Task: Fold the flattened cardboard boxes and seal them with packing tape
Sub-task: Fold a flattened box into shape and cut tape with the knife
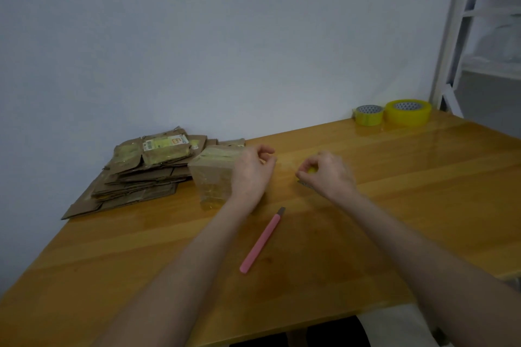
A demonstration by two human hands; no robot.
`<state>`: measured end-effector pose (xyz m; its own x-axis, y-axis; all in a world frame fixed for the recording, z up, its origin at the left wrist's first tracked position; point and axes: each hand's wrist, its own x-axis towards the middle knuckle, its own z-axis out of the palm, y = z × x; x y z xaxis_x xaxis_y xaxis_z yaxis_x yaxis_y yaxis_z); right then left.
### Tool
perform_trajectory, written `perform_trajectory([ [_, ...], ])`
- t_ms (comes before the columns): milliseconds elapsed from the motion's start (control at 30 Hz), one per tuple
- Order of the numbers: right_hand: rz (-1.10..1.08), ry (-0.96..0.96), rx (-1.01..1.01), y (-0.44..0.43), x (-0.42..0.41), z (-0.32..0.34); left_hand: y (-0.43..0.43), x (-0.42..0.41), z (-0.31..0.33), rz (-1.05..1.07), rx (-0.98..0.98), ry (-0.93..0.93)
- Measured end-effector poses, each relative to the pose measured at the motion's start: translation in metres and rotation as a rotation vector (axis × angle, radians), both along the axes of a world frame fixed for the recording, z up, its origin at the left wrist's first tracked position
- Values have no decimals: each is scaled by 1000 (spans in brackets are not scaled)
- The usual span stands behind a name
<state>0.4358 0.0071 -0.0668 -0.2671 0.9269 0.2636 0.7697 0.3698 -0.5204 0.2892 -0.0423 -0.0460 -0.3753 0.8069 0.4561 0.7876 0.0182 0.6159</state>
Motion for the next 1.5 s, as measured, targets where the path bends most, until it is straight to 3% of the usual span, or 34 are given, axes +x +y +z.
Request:
perform_trajectory([
  [100,-4,-23,67,1,4,-2,14,8,0,0,-36,181],
  [167,-2,-36,102,2,6,-1,22,12,-2,19,-127,198],
  [300,25,-42,172,3,10,-1,35,18,-3,-33,-232,10],
  [500,68,-37,220,6,15,-1,39,24,1,-72,-305,-473],
  [700,62,-24,140,11,22,-2,42,30,3,-60,-285,-597],
  [1000,1,135,13,22,31,2,58,37,1,-88,-210,-397],
  [1233,-134,-112,38,34,45,-6,64,45,-2,-107,-301,-17],
  [1500,-181,-388,-15,36,40,-34,37,-7,24,-14,-108,158],
])
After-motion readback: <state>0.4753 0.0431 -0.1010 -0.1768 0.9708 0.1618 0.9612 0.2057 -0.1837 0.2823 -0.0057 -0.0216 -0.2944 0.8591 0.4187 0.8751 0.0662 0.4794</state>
